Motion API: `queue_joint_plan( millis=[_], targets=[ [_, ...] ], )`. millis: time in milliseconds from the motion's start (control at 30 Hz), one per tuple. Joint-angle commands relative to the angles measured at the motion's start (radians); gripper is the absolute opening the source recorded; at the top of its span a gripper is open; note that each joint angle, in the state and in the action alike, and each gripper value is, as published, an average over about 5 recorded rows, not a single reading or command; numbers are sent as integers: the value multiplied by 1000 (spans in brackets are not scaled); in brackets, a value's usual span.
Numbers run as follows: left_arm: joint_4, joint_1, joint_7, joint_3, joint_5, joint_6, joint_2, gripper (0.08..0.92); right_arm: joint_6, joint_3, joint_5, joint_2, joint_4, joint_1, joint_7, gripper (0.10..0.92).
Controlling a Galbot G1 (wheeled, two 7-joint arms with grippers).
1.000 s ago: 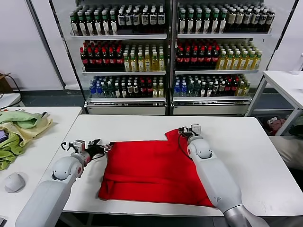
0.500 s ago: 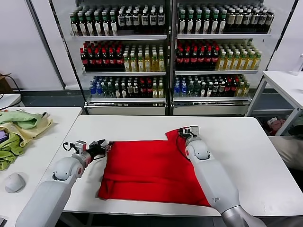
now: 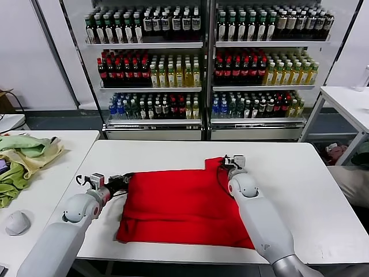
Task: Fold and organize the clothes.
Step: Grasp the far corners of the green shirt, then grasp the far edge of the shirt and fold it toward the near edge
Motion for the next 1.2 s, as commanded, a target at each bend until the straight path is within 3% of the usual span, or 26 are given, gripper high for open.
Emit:
queue_joint_plan(
  millis=[33, 300, 567, 1200],
  targets=[
    [-181, 91, -58, -43, -126, -9, 49, 87, -56, 21, 104, -85, 416, -158, 49, 119],
    [-297, 257, -28, -146, -133, -12, 103, 85, -82, 79, 75, -176, 681, -401, 75, 119],
    [-397, 401, -15, -231, -137, -29, 109, 85, -101, 147, 41, -220, 902, -631, 83, 119],
    [-436, 514, 44, -252, -80, -18, 151, 85, -113, 217, -147, -194, 916, -810, 39, 119]
  ],
)
